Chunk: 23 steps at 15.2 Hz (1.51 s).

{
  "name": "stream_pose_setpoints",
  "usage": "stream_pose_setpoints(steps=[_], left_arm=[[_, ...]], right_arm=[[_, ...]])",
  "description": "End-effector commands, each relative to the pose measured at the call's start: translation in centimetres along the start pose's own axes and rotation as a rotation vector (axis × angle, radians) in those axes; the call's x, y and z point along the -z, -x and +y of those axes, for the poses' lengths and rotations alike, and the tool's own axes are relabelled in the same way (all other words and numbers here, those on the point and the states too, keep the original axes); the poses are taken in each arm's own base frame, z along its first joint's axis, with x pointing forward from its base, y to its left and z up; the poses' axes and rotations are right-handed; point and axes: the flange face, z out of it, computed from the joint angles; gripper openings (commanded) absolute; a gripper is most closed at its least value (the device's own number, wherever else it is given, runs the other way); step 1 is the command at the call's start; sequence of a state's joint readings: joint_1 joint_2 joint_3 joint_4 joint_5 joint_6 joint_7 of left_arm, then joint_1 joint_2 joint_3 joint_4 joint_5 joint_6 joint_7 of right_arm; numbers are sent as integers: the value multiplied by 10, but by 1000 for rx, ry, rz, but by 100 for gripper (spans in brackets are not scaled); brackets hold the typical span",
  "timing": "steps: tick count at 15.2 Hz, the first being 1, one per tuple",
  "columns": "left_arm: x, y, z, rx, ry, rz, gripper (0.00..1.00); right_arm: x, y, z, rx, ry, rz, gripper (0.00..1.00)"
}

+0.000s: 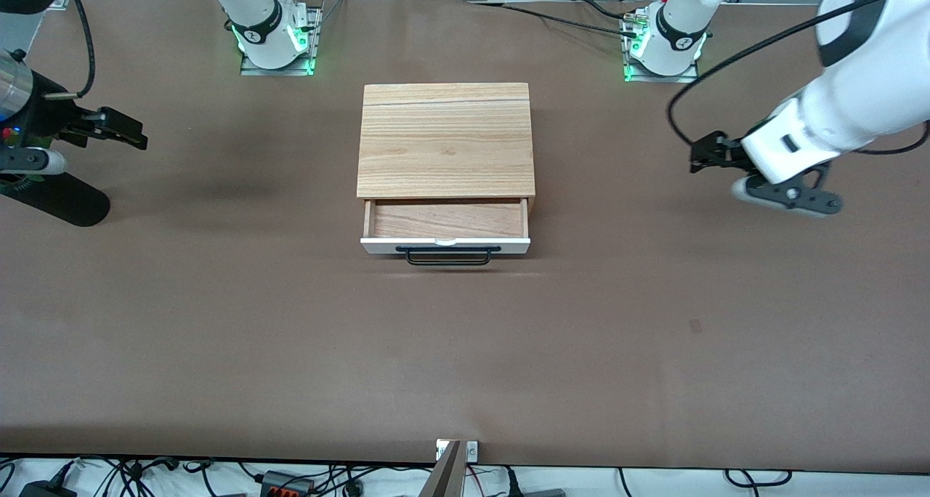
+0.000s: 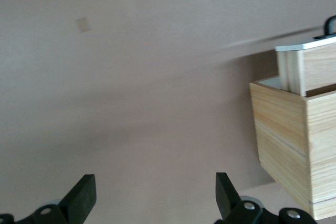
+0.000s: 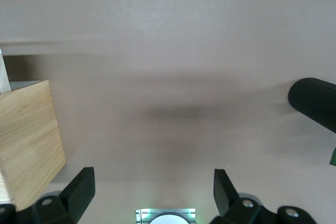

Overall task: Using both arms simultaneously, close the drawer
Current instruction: 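Move both grippers from rest toward the open drawer front, then lower both grippers to the white drawer front beside the black handle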

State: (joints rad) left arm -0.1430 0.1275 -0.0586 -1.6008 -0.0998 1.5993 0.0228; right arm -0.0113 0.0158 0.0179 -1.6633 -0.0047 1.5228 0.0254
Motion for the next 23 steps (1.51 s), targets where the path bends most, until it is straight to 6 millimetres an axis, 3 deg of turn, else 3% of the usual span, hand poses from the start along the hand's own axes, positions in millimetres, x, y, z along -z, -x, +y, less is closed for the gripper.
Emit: stream_pose_setpoints(steps=[1, 4, 6, 7, 11, 13, 16, 18, 20, 21, 23], left_arm=[[-14, -27, 33, -52, 5, -23, 100], [-45, -53, 76, -115, -2, -53, 100], [-63, -77, 89, -135, 5, -61, 100], [-75, -88, 91, -143, 6, -69, 100], [-108, -119, 125, -184, 12, -7, 100], [-128, -121, 158, -223, 5, 9, 100], [-140, -141, 159, -229, 18, 109, 100], [-149, -154, 163, -225, 27, 195, 100], [-162, -163, 166, -226, 32, 239, 100], [-167, -166, 162, -217, 40, 236, 100], [-177, -170, 159, -189, 98, 226, 100]], right_arm=[[-13, -10, -31, 68, 23, -31, 100], [-43, -31, -52, 134, 21, -75, 100], [-70, -61, -69, 157, 23, -93, 100], [-84, -77, -87, 183, 26, -87, 100], [-117, -124, -141, 233, 6, 111, 100], [-136, -140, -155, 206, -102, 158, 100], [-168, -160, -175, 115, -307, 193, 100], [-186, -164, -214, 91, -401, 237, 100], [-203, -171, -237, 60, -439, 309, 100], [-210, -165, -260, 77, -441, 321, 100], [-225, -158, -285, 39, -441, 312, 100]])
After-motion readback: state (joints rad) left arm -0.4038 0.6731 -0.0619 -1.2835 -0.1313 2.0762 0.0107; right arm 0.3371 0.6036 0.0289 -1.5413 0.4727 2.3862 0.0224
